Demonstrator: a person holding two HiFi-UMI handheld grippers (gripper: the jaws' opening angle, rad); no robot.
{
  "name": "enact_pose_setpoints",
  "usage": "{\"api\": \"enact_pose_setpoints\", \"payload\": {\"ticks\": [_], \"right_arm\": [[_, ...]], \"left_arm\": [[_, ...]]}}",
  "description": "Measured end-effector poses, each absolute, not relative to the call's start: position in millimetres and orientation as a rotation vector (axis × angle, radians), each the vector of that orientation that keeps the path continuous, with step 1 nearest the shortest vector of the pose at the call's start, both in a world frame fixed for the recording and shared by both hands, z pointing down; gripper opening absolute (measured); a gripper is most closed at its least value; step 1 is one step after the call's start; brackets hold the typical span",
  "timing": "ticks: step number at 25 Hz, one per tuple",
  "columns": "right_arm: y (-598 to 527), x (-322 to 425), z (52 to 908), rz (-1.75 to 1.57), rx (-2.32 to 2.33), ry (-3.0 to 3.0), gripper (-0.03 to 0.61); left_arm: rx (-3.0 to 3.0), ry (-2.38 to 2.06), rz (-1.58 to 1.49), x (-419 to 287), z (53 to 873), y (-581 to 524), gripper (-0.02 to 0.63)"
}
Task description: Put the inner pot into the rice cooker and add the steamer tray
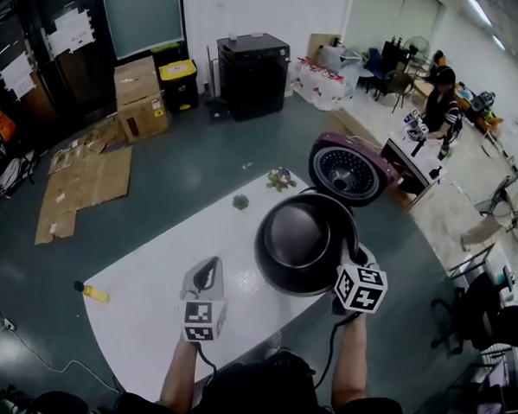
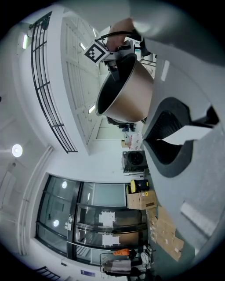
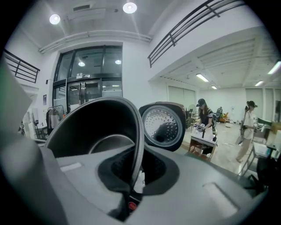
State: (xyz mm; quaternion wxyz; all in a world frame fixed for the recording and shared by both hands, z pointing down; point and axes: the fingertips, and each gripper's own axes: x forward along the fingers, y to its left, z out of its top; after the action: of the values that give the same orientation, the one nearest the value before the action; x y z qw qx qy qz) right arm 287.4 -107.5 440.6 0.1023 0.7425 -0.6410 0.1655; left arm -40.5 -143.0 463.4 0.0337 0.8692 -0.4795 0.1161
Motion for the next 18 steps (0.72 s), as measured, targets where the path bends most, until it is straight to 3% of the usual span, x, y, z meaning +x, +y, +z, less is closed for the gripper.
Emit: {"api": "enact_pose_setpoints", "payload": {"ticks": [18], "right_arm": [[-162, 393, 503, 0.705, 2.23, -1.763, 0.015]], "left_arm": [[2.653, -1.392, 0.445, 49, 499, -201, 0.011]]}}
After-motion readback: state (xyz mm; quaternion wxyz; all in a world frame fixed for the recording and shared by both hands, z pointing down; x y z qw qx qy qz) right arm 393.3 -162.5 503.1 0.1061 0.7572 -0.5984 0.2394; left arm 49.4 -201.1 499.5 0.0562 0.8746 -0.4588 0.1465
